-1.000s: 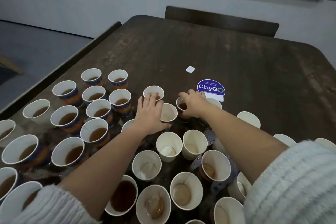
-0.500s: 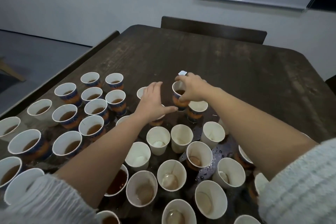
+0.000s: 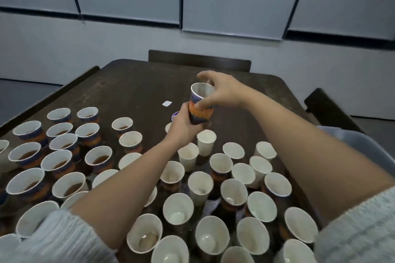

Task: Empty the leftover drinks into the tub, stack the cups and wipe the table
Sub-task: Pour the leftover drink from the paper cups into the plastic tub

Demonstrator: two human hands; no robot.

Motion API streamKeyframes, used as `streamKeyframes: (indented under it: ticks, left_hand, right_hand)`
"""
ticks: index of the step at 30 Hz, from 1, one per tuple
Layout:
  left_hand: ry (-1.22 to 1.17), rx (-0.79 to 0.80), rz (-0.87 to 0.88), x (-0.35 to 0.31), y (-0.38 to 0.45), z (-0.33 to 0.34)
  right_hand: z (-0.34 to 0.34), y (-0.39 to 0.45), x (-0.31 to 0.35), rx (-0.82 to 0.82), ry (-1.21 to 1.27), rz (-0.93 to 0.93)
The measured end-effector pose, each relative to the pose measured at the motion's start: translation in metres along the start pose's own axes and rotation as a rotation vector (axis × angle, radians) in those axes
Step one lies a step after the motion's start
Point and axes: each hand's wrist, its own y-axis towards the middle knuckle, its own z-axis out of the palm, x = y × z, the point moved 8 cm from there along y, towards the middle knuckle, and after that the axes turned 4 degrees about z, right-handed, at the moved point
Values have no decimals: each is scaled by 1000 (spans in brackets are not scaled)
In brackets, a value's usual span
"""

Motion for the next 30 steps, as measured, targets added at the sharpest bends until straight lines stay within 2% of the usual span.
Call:
streamKeyframes:
  ticks: [4, 9, 14, 21, 23, 25, 28, 30]
  left_hand:
    - [-73, 55, 42, -42, -11, 66]
    - [-121, 100, 67, -73, -26, 144]
    - [-172, 224, 103, -111, -45, 230]
    - [-187, 378, 157, -148, -59, 314]
    - [-107, 475, 181, -150, -62, 334]
    - [110, 538, 185, -134, -63, 344]
    - [493, 536, 137, -97, -63, 351]
    - [629, 551, 112, -79, -67, 353]
  right_hand:
    - [-45, -61, -58, -162, 301, 97]
    - [-66, -131, -138, -386, 654, 242]
    - [-82, -186, -198, -436, 669, 308]
    - [-122, -245, -253, -543, 760, 284]
    - [-132, -256, -269, -558, 732, 300]
    - [-140, -265, -282, -560, 692, 323]
    - [-148, -275, -302, -525, 580, 358]
    - [-148, -280, -311, -481, 478, 390]
